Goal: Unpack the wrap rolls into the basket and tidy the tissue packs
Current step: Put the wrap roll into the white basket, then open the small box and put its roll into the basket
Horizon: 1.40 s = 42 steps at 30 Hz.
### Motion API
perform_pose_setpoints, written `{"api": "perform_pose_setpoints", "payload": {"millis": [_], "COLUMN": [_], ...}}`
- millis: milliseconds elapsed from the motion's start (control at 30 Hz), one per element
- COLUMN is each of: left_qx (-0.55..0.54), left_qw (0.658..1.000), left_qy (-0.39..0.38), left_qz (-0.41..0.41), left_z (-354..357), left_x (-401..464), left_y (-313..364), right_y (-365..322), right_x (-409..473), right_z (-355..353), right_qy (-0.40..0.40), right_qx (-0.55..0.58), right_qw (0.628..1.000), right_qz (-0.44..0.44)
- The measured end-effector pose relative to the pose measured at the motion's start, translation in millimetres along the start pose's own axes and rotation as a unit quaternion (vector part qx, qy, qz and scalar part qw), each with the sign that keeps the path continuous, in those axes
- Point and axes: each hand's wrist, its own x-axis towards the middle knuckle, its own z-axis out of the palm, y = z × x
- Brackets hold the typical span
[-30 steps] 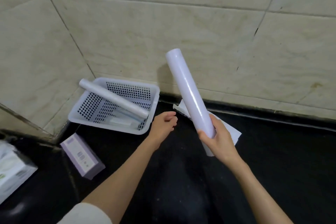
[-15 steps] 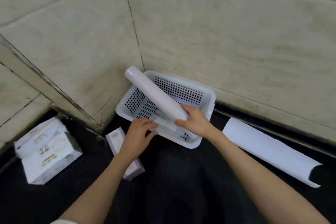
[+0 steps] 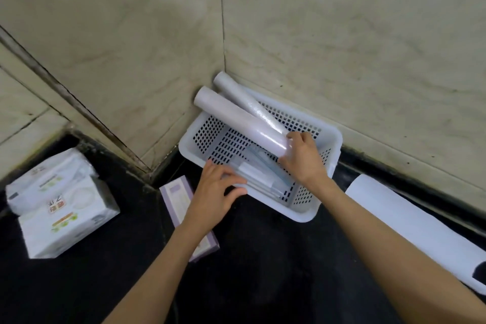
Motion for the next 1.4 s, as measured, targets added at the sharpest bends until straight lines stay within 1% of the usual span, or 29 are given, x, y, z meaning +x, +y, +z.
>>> {"api": "perform_pose_setpoints", "payload": {"millis": [100,167,267,367,467,600,733,833,900,967,1000,1067,1200,1300,1333,1400], "left_qx": [-0.002,-0.003,-0.014,-0.021,-0.018,0.008,0.007,0.011,0.063,0.124,0.137,0.12,0.022,-0.001,0.001,-0.017], "left_qw": [1.0,1.0,1.0,1.0,1.0,1.0,0.999,0.999,0.991,0.968,0.955,0.938,0.924,0.911,0.911,0.916], "left_qy": [-0.001,0.001,0.005,0.013,0.012,-0.013,-0.043,-0.02,-0.021,-0.055,-0.071,-0.085,-0.047,-0.078,-0.094,-0.107], "left_qz": [-0.005,-0.009,-0.016,-0.014,-0.01,0.008,0.001,-0.045,-0.115,-0.21,-0.255,-0.314,-0.378,-0.405,-0.402,-0.387], "left_z": [0.7,1.8,2.6,3.8,4.2,1.2,-8.2,-13.1,-15.4,-17.6,-18.9,-20.7,-16.5,-16.5,-17.3,-18.6], "left_x": [0.2,-0.9,-1.3,-0.9,-1.4,-1.3,-7.1,-29.3,-49.1,-65.7,-71.9,-79.6,-76.1,-80.6,-86.2,-100.1], "left_y": [-2.0,-3.0,-2.8,-2.6,-3.7,-3.1,0.2,-1.8,-7.5,-14.8,-16.9,-15.0,4.3,13.1,14.6,17.3], "right_y": [1.6,2.5,5.8,5.8,0.7,-4.2,-5.9,-9.1,-13.9,-21.3,-26.1,-37.3,-53.4,-54.1,-53.6,-51.3], "right_x": [2.0,-1.3,0.6,8.3,5.1,-2.5,-14.8,-35.2,-52.2,-70.2,-80.3,-102.9,-144.7,-165.8,-171.7,-181.2], "right_z": [1.3,4.4,3.2,0.2,9.7,20.2,15.3,12.0,10.6,10.5,11.0,14.5,23.7,30.0,32.1,35.9], "right_qy": [-0.034,-0.046,-0.005,0.007,0.017,0.031,-0.001,-0.035,-0.054,-0.053,-0.046,-0.031,-0.009,0.006,-0.004,-0.054], "right_qx": [-0.026,-0.07,-0.137,-0.158,-0.144,-0.099,-0.038,-0.011,0.014,0.038,0.053,0.079,0.103,0.104,0.109,0.125], "right_qw": [0.999,0.996,0.99,0.987,0.989,0.994,0.999,0.999,0.998,0.998,0.998,0.996,0.991,0.991,0.992,0.99], "right_qz": [0.005,0.001,-0.02,-0.025,-0.015,0.021,0.031,0.031,0.02,0.003,-0.006,-0.032,-0.082,-0.081,-0.07,-0.031]}}
